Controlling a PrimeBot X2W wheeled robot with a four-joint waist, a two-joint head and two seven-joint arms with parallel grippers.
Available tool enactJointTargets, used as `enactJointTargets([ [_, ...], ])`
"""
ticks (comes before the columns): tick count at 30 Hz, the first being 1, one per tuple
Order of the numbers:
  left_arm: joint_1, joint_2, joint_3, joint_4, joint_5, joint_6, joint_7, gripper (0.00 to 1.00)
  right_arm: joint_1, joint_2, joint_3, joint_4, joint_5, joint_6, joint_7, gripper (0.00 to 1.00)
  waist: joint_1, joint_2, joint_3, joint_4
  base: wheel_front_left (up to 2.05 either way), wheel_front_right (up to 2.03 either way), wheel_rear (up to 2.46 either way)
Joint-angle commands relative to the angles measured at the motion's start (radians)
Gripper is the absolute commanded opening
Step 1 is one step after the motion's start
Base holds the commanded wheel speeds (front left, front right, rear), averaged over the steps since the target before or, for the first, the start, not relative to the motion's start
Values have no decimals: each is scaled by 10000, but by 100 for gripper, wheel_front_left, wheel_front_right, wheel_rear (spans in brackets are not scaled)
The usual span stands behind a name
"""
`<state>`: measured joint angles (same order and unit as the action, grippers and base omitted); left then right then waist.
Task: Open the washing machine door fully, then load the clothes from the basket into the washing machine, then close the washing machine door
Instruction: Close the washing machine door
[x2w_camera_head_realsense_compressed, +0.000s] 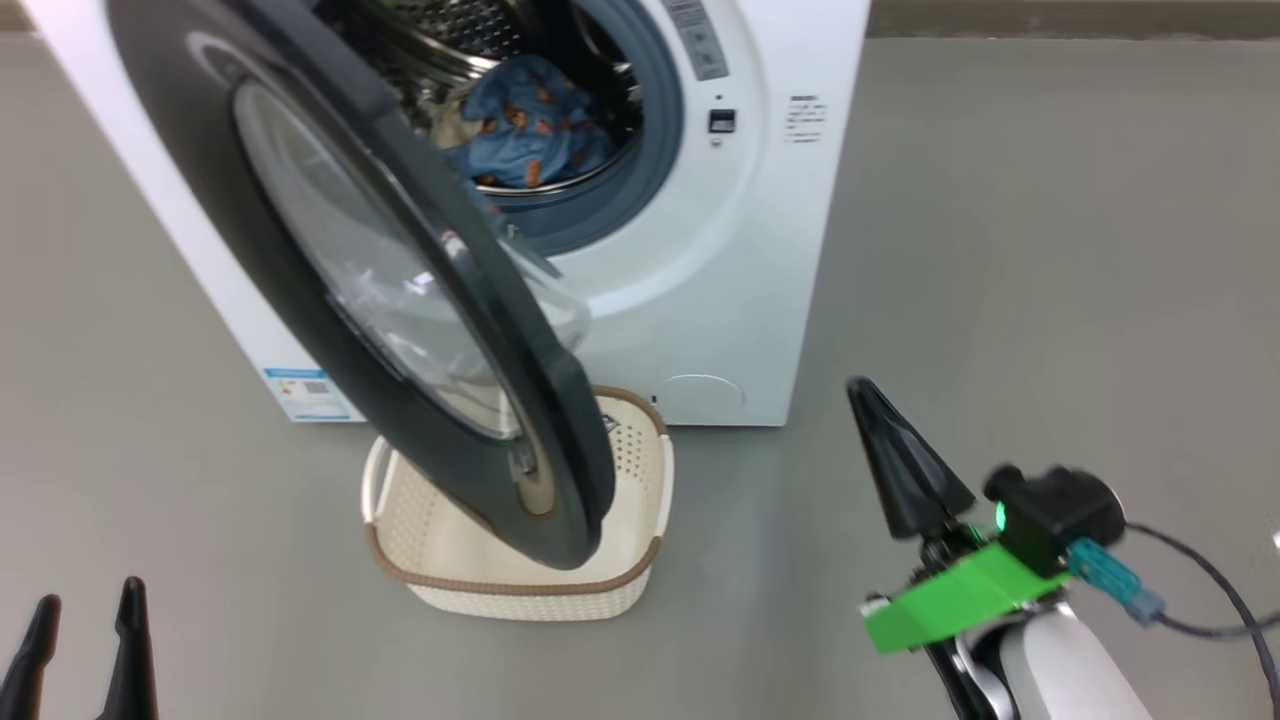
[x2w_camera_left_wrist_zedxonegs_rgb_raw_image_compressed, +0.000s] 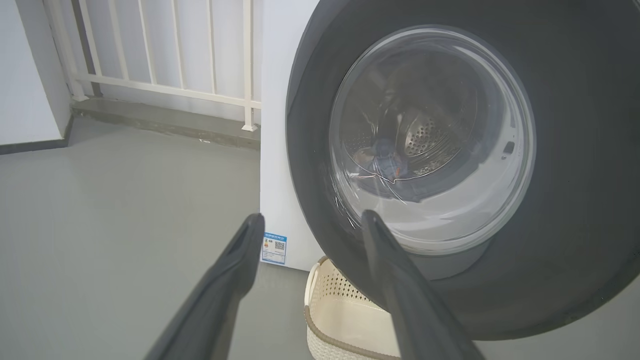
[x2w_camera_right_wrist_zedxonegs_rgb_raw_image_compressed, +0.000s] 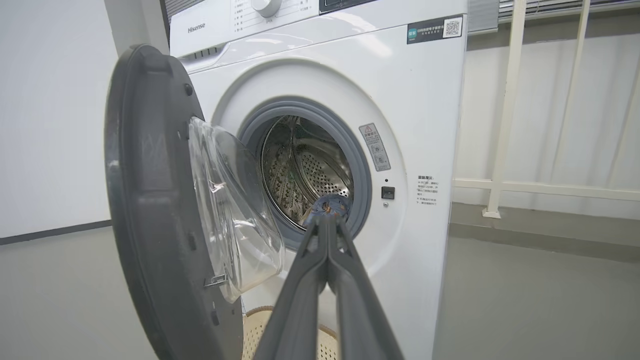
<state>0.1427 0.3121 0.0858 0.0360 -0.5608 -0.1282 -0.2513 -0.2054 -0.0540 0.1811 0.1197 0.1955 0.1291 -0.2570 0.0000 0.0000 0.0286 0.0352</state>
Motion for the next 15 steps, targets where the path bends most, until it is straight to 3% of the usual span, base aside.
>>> enactJointTargets([
  [1,-447,273,373,-136,-62,-25,-105,100,-462,38,338,-201,60,16,-48,0,0,0,21,213,0,0,0],
  [15,-772,232,32,256,-179,-25,-105,100,-1665,38,1937,-1226,781,16,-48,0,0,0,-95,1730,0,0,0],
])
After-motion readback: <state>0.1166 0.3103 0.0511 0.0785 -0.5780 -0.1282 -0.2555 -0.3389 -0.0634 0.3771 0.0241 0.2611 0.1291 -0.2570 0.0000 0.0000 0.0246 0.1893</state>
